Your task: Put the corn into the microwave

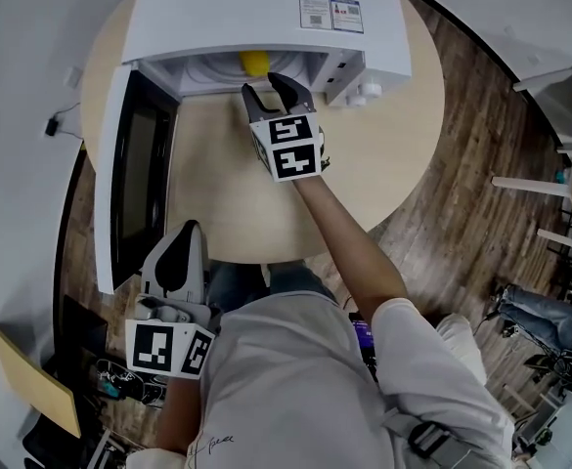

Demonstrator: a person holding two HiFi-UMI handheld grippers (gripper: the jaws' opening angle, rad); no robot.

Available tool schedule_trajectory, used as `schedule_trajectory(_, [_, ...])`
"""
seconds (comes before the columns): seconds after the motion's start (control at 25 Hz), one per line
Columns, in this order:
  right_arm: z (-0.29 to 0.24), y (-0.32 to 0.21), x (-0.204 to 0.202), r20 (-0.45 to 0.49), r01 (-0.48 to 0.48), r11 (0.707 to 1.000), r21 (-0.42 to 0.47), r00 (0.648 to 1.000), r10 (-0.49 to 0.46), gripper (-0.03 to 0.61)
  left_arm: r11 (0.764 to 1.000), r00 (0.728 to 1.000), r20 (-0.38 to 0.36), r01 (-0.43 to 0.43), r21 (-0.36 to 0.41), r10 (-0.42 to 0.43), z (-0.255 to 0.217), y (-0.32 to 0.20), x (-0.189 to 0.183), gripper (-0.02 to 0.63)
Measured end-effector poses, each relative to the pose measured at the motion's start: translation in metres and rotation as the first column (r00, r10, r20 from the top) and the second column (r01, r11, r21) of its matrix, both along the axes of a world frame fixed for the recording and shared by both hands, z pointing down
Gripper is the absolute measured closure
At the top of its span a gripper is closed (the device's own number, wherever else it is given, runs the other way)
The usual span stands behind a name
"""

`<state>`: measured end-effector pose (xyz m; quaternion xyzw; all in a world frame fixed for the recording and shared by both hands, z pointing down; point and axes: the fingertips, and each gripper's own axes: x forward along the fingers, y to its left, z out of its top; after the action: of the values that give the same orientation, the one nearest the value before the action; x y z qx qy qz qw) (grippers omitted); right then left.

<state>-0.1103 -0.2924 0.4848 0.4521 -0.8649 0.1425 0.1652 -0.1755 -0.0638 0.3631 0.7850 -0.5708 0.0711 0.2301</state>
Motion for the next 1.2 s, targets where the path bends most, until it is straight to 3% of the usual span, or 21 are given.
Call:
schedule_trajectory(0.4, [-0.012, 0.044, 0.007, 0.015, 0.163, 0.985, -0.048, 0.987, -0.163, 0.43, 1.0, 1.0, 0.0, 0.003, 0.022, -0.003, -0.005, 0.003, 0.011, 0.617])
schedule_trajectory(0.68, [-0.026, 0.066, 0.021, 0.054, 0.201, 0.977, -0.069, 0.979, -0.197, 0.48, 0.999, 1.0, 0.003, 0.013, 0.032, -0.013, -0.012, 0.007, 0.019, 0.617])
schedule_trajectory(1.2, [-0.067, 0.107, 0.058, 0.134, 0.23, 0.971, -0.071, 0.967, -0.219, 0.483, 0.997, 1.0, -0.006, 0.027, 0.067, -0.027, -0.028, 0.011, 0.039, 0.617])
